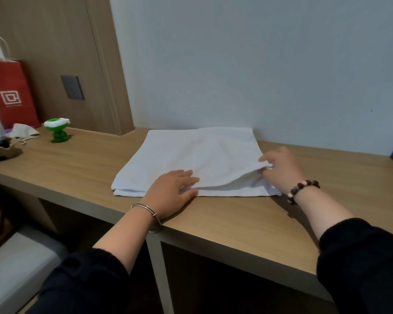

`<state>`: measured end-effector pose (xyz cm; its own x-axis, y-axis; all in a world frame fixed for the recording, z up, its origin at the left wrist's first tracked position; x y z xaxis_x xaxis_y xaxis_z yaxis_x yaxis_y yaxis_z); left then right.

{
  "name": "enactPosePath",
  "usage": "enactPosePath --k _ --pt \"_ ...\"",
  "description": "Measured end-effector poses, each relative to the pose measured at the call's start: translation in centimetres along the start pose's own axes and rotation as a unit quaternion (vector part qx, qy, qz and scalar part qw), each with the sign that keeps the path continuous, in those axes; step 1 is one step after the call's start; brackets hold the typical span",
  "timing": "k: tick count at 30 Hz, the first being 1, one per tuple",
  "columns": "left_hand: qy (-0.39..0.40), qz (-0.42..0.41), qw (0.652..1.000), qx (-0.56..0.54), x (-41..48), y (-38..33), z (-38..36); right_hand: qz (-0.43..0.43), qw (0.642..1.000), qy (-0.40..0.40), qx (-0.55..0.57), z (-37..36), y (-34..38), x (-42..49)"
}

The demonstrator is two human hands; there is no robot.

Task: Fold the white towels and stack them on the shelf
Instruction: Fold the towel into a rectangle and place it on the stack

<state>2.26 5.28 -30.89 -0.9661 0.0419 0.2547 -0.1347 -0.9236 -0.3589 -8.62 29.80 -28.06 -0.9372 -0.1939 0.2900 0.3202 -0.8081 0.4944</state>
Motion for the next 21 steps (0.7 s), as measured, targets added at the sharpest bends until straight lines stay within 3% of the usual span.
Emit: enactPosePath --k 4,6,8,12,16,21 --pt "-0.035 -0.006 0.999 -0.009 -0.2 -0.2 0.5 -0.061 0.992 0.047 0.104 0.4 -1.5 -0.5" --pt "-0.040 -0.017 0.999 -0.009 -0.3 -0.5 0.7 -0.142 0.956 0.062 0.248 0.3 -2.0 -1.0" --pt "-0.042 -0.023 0.999 -0.016 -0.4 -0.7 0.8 -0.186 0.930 0.065 0.311 0.3 -2.1 -1.3" --pt "-0.035 -0.008 0.999 -0.009 -0.4 -0.6 0.9 -0.119 0.974 0.089 0.172 0.8 -1.2 -2.0" --pt "-0.031 0.018 0.999 0.010 -0.2 -0.4 0.8 -0.102 0.971 0.033 0.214 2.5 -1.5 -1.9" --pt "-0.028 0.022 0.999 0.012 -0.1 -0.5 0.9 -0.101 0.985 0.078 0.117 2.1 -1.6 -2.2"
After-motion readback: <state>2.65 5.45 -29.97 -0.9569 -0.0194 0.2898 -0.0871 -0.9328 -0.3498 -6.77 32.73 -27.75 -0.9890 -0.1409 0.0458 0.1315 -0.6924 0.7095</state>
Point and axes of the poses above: each hand's wrist, its own x-axis towards the middle knuckle, its own z-axis out of the back of the hand, y = z × x, the point moved 7 cm from there along x, towards the middle knuckle, and after that the axes turned 4 degrees about -x, right-handed, at the moved point
